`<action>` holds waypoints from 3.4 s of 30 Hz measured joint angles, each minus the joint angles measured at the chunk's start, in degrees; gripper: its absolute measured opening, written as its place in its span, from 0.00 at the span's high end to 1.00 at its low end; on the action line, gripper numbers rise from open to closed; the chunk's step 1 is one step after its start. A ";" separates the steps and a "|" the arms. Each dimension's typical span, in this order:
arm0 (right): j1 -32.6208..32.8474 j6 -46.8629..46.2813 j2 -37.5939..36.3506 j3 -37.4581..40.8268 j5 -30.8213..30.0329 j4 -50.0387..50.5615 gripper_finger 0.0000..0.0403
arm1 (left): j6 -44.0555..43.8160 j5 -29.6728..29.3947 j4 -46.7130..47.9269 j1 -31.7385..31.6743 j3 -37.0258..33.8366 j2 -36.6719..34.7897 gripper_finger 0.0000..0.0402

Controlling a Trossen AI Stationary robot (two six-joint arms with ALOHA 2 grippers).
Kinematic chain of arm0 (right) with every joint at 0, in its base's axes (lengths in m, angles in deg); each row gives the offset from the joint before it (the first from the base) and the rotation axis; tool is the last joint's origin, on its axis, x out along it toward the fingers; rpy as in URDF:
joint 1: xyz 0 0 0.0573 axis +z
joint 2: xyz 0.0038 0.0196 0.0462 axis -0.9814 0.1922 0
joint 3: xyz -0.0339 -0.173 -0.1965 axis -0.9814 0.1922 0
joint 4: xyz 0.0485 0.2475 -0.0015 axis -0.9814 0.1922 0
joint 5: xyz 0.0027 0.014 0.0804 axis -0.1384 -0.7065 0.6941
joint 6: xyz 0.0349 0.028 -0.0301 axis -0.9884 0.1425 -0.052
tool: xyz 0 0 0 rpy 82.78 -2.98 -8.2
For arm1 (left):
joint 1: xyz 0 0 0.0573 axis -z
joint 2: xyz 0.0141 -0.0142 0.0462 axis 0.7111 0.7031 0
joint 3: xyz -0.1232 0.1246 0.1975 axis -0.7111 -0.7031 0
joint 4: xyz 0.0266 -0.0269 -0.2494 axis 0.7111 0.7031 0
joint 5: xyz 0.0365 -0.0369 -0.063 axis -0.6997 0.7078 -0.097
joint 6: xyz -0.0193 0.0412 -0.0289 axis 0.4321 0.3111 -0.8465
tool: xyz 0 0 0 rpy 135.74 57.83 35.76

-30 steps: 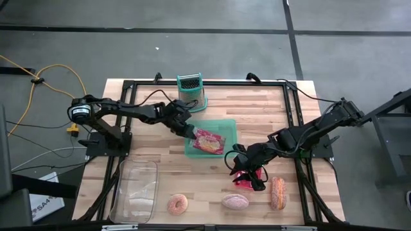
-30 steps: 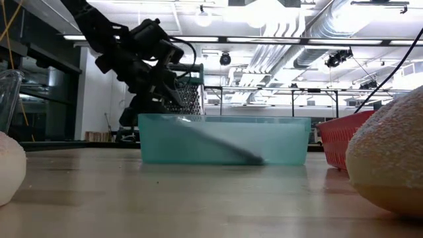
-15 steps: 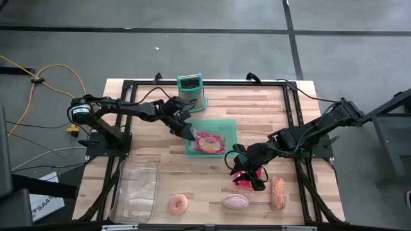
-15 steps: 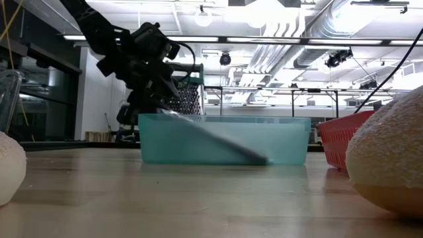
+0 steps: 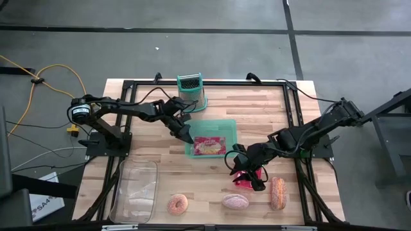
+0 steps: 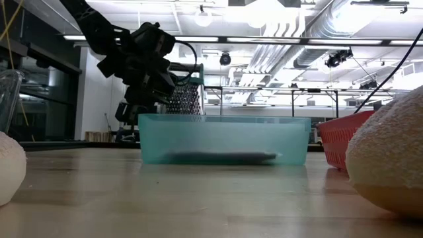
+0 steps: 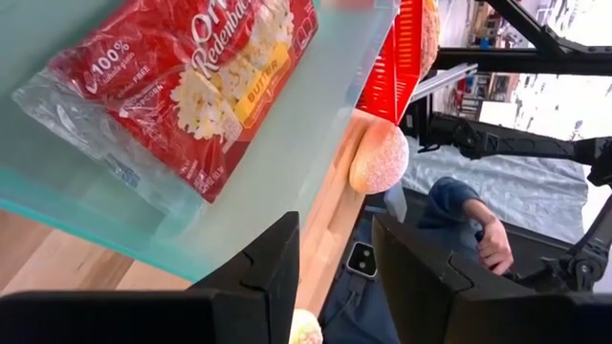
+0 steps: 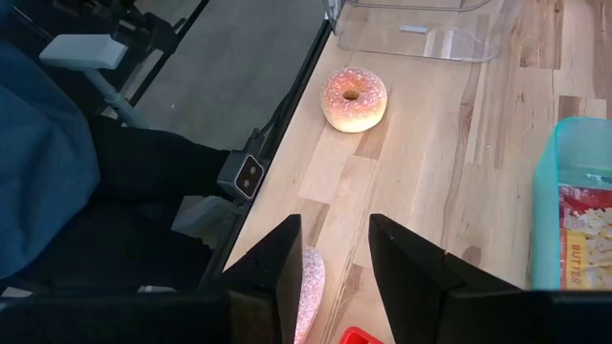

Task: Pick & Place Food Item
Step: Put the doughnut into the transparent bin

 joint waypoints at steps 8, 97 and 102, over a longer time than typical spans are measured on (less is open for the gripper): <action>0.00 0.00 0.00 0.00 0.00 0.00 0.72 | 0.67 -0.08 -0.02 0.46 0.00 0.00 0.68; -22.28 1.36 -14.89 0.00 -10.30 13.31 0.72 | 30.53 -66.10 -4.00 39.69 0.00 -17.66 0.68; -22.27 1.44 -14.53 0.00 -10.03 13.33 0.72 | 31.33 -65.39 -5.66 39.69 0.02 -17.66 0.68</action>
